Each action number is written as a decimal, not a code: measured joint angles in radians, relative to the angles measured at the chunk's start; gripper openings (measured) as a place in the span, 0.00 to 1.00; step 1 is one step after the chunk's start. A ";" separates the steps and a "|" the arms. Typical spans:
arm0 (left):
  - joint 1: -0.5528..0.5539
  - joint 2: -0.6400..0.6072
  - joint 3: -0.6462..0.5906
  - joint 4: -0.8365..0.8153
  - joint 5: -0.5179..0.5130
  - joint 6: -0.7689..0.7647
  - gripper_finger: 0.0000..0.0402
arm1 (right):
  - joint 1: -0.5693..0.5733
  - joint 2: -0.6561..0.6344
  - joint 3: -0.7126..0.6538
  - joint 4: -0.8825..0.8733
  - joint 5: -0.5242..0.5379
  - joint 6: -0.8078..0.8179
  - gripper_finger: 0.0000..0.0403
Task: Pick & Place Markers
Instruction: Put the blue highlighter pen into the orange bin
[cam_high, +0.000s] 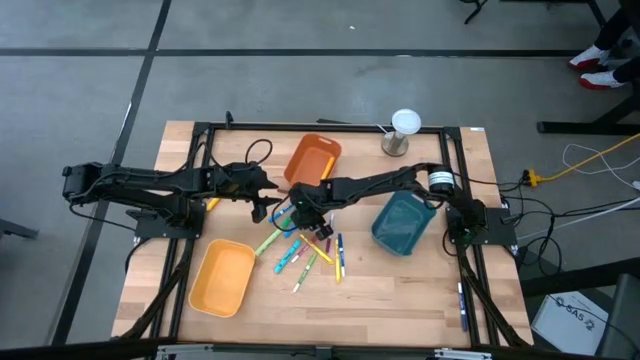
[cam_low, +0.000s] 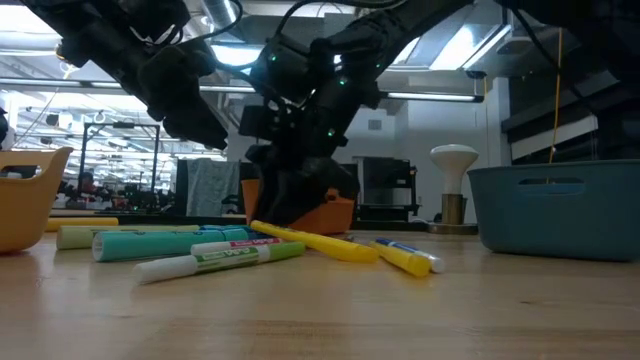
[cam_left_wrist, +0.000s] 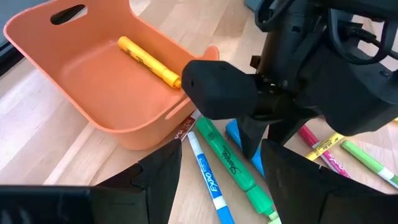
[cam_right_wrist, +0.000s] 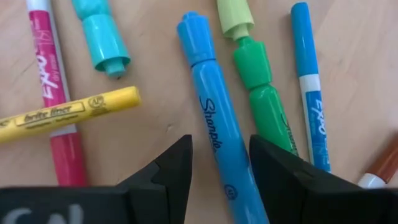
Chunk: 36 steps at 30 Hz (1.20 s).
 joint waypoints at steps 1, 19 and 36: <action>0.000 0.000 0.000 0.001 0.000 0.000 0.53 | 0.000 0.001 0.000 0.001 0.000 0.000 0.39; 0.000 0.000 0.000 0.007 -0.001 -0.018 0.53 | 0.000 -0.001 0.003 -0.066 -0.045 0.060 0.11; 0.000 0.000 0.000 0.007 -0.001 -0.018 0.53 | 0.001 0.003 -0.001 -0.046 0.043 0.049 0.24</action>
